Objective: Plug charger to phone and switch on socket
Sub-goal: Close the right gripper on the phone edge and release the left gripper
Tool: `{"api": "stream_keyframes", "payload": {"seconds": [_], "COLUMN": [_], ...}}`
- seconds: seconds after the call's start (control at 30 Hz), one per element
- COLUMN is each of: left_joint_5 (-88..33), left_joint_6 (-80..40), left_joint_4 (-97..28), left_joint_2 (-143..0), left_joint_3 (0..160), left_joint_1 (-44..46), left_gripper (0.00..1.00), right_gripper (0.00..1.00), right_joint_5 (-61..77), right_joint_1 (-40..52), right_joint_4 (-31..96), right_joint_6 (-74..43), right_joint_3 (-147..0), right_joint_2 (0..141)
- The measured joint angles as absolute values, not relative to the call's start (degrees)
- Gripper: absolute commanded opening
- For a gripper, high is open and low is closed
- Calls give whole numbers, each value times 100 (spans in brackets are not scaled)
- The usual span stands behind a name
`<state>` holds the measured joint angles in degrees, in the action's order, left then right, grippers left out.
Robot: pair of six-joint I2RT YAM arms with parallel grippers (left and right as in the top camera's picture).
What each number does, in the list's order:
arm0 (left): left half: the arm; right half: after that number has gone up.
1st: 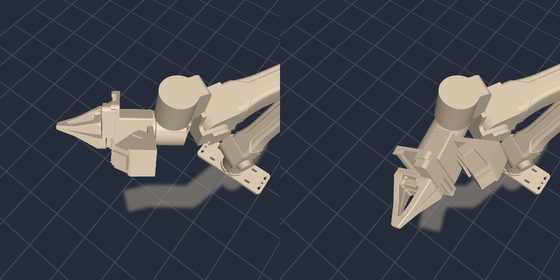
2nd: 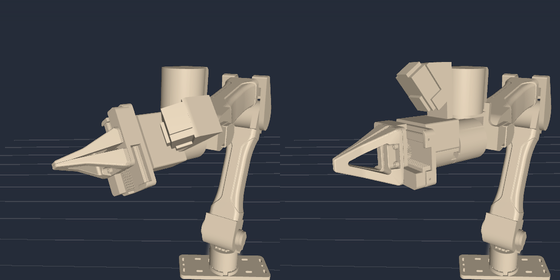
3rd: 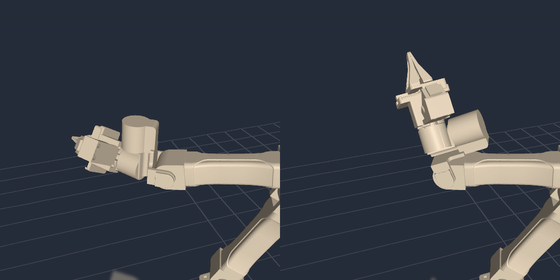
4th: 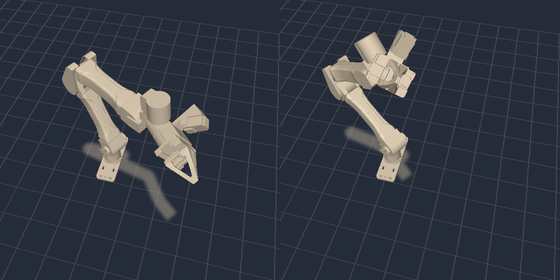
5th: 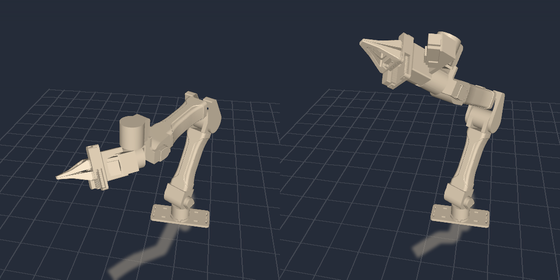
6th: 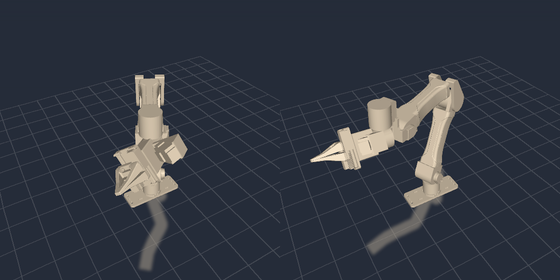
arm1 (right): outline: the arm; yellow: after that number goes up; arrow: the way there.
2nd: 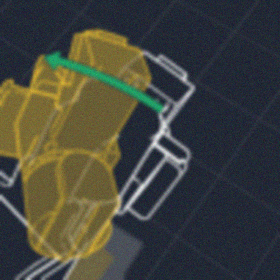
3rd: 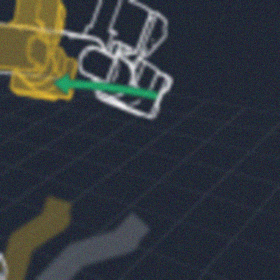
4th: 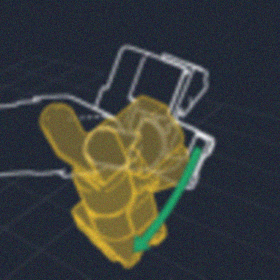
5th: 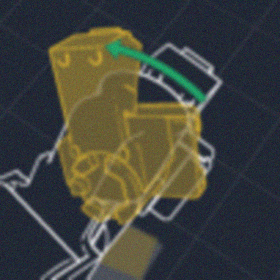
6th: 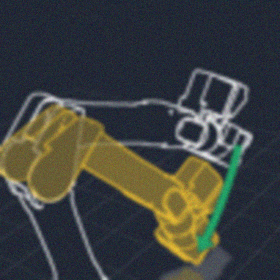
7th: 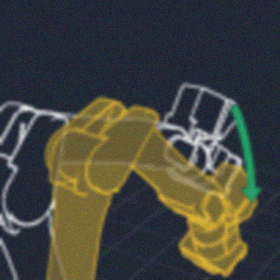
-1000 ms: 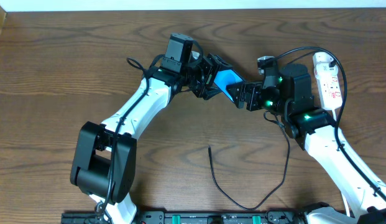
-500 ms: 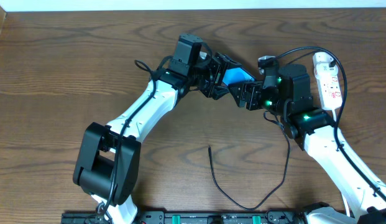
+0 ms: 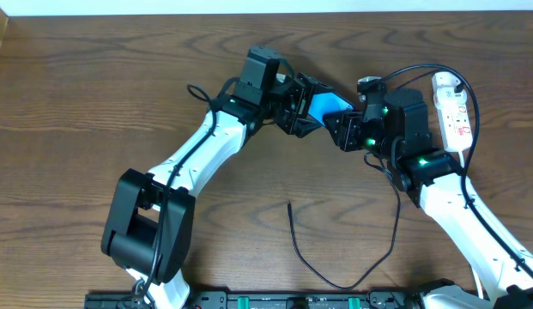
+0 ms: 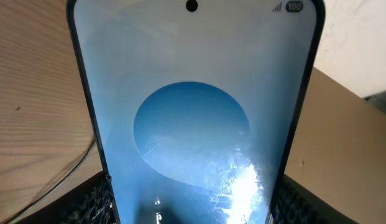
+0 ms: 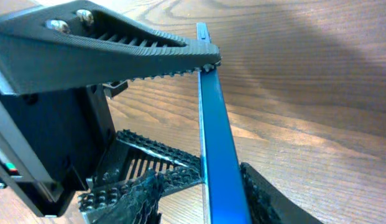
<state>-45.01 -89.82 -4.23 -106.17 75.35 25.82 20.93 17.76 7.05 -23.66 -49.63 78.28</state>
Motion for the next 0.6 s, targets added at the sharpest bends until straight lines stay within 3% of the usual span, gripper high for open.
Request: {"api": "stream_keyframes", "payload": {"seconds": [0.37, 0.6], "left_joint_5": [-4595, -4606], "left_joint_6": [-8982, -8984], "left_joint_4": [-331, -318], "left_joint_2": [-10617, -10617], "left_joint_3": [7535, 7535], "left_joint_1": [2733, 2733], "left_gripper": [8, 7], "right_gripper": [26, 11], "right_joint_5": [2045, 1938], "right_joint_1": [1776, 1774], "right_joint_4": [707, 711], "right_joint_6": [-2368, -2362], "right_joint_3": [-4963, -4963], "right_joint_2": [7828, 7832]}}
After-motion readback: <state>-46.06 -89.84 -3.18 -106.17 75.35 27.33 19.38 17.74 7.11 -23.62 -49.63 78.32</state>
